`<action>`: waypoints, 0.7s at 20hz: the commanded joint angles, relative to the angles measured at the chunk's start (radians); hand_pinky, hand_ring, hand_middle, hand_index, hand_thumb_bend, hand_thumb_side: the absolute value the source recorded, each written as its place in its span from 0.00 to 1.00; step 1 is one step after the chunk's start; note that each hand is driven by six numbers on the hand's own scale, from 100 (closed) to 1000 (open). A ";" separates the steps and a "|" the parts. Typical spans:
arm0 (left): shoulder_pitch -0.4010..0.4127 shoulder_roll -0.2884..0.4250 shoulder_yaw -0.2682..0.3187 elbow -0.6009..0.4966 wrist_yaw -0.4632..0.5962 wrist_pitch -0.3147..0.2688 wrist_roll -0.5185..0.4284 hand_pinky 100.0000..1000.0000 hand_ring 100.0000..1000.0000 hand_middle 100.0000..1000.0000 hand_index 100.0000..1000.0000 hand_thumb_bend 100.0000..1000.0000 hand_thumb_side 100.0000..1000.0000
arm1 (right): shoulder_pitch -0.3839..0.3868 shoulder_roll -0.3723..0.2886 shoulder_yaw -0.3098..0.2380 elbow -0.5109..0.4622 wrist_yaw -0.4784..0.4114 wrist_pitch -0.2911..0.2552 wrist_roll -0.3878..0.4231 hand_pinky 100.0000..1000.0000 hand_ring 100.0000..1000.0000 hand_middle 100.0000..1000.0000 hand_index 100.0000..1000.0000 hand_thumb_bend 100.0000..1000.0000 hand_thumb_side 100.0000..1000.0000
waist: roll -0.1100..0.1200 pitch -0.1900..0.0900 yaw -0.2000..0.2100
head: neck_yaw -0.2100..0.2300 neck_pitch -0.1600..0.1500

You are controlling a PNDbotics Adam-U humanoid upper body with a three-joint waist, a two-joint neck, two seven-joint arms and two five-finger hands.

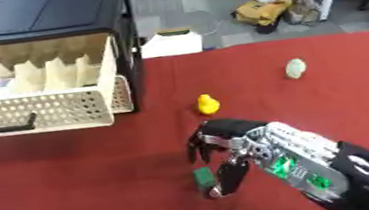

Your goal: Pick up objects from table and place into drawer.

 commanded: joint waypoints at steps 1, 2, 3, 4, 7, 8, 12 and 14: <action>-0.006 0.011 0.013 -0.012 0.003 -0.003 0.001 0.00 0.00 0.00 0.67 0.00 1.00 | -0.008 -0.006 -0.008 0.000 0.009 0.002 -0.007 0.61 0.69 0.44 0.67 0.42 0.00 | 0.003 -0.012 0.002 | -0.003 -0.009; -0.006 0.011 0.013 -0.012 0.003 -0.003 0.001 0.00 0.00 0.00 0.66 0.00 1.00 | -0.008 -0.006 -0.008 0.001 0.009 0.002 -0.008 0.61 0.69 0.44 0.66 0.42 0.00 | 0.003 -0.012 0.002 | -0.004 -0.010; -0.006 0.011 0.013 -0.012 0.003 -0.003 0.001 0.00 0.00 0.00 0.66 0.00 1.00 | -0.007 -0.005 -0.008 0.003 0.009 0.002 -0.009 0.61 0.69 0.44 0.66 0.42 0.00 | 0.003 -0.012 0.002 | -0.004 -0.010; -0.006 0.010 0.013 -0.012 0.003 -0.003 0.001 0.00 0.00 0.00 0.66 0.00 1.00 | -0.007 -0.004 -0.008 0.004 0.009 0.003 -0.010 0.61 0.69 0.43 0.66 0.42 0.00 | 0.003 -0.011 0.002 | -0.004 -0.011; -0.005 0.010 0.014 -0.012 0.003 -0.003 0.001 0.00 0.00 0.00 0.66 0.00 1.00 | -0.005 -0.001 -0.008 0.012 0.007 0.004 -0.014 0.61 0.68 0.43 0.66 0.41 0.00 | 0.004 -0.011 0.004 | -0.006 -0.014; -0.005 0.010 0.014 -0.012 0.003 -0.003 0.001 0.00 0.00 0.00 0.66 0.00 1.00 | -0.003 -0.001 -0.009 0.013 0.006 0.004 -0.016 0.61 0.68 0.43 0.66 0.41 0.00 | 0.004 -0.010 0.004 | -0.006 -0.014; -0.003 0.009 0.014 -0.012 0.004 -0.003 0.002 0.00 0.00 0.00 0.66 0.00 1.00 | 0.009 -0.005 -0.011 0.008 0.003 0.005 -0.025 0.61 0.67 0.42 0.65 0.41 0.00 | 0.003 -0.010 0.006 | -0.006 -0.013; -0.004 0.009 0.015 -0.012 0.004 -0.003 0.002 0.00 0.00 0.00 0.66 0.00 1.00 | 0.012 -0.007 -0.012 0.004 0.003 0.008 -0.031 0.61 0.67 0.41 0.64 0.41 0.00 | 0.003 -0.010 0.006 | -0.005 -0.013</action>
